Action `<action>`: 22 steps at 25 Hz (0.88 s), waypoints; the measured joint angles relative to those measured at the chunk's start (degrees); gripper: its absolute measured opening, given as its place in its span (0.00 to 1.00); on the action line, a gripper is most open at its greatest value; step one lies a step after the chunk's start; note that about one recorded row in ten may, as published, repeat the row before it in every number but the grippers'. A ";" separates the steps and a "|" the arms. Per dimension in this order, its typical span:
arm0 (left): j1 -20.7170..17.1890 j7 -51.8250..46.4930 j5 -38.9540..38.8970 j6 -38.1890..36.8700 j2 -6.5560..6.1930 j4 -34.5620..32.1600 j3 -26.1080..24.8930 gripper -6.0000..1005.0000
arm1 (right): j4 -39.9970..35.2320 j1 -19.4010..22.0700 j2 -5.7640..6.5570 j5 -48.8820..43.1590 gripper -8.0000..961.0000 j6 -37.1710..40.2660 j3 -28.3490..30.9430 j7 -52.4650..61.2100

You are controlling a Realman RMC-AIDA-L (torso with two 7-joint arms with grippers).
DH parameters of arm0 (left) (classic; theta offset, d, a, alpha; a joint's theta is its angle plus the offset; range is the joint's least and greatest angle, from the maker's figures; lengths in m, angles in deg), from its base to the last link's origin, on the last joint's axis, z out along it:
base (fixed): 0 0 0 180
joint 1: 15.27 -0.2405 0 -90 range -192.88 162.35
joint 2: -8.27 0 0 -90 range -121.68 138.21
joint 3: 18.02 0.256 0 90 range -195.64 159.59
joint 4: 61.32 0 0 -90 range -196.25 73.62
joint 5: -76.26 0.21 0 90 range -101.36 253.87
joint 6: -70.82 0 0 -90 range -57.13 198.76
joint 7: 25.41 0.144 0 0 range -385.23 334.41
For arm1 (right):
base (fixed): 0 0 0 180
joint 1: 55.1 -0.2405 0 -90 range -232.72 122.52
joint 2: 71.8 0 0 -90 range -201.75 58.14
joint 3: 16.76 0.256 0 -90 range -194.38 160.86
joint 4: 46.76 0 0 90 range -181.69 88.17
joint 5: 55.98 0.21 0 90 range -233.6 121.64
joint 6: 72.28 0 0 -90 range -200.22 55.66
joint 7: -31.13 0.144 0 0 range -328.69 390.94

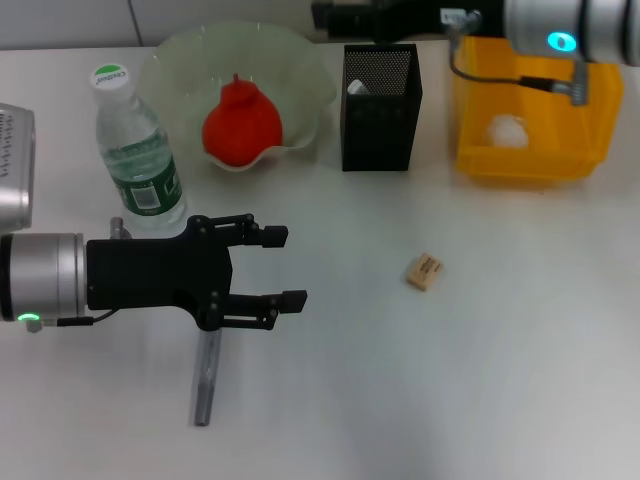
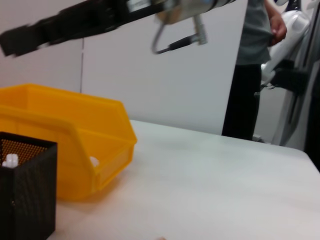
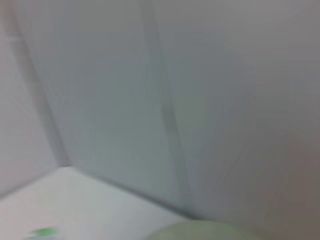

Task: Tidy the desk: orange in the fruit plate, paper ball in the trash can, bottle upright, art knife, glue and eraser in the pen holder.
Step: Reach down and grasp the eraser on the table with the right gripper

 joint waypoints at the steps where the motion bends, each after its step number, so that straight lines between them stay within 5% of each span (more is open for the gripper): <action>1: -0.08 0.00 -0.01 -0.90 -0.02 -0.09 -0.21 0.79 | -1.63 0.02 0.07 2.19 0.78 9.17 3.82 -1.27; 2: -0.08 0.00 -0.01 -0.90 -0.02 -0.09 -0.21 0.79 | -1.63 0.02 0.07 2.19 0.78 9.17 3.82 -1.27; 6: -0.38 0.04 -0.32 -2.53 -0.09 -0.13 -0.33 0.79 | -0.93 -4.26 0.61 0.70 0.78 30.95 13.29 -0.53; 11: -0.59 0.13 -0.43 -3.21 -0.12 -0.21 -0.38 0.79 | 4.93 -9.84 1.92 -9.62 0.78 41.86 15.86 3.00; 22: -0.38 0.77 -0.45 -2.91 0.12 0.10 -0.40 0.79 | 17.69 -17.83 0.19 -29.32 0.78 41.84 15.18 6.11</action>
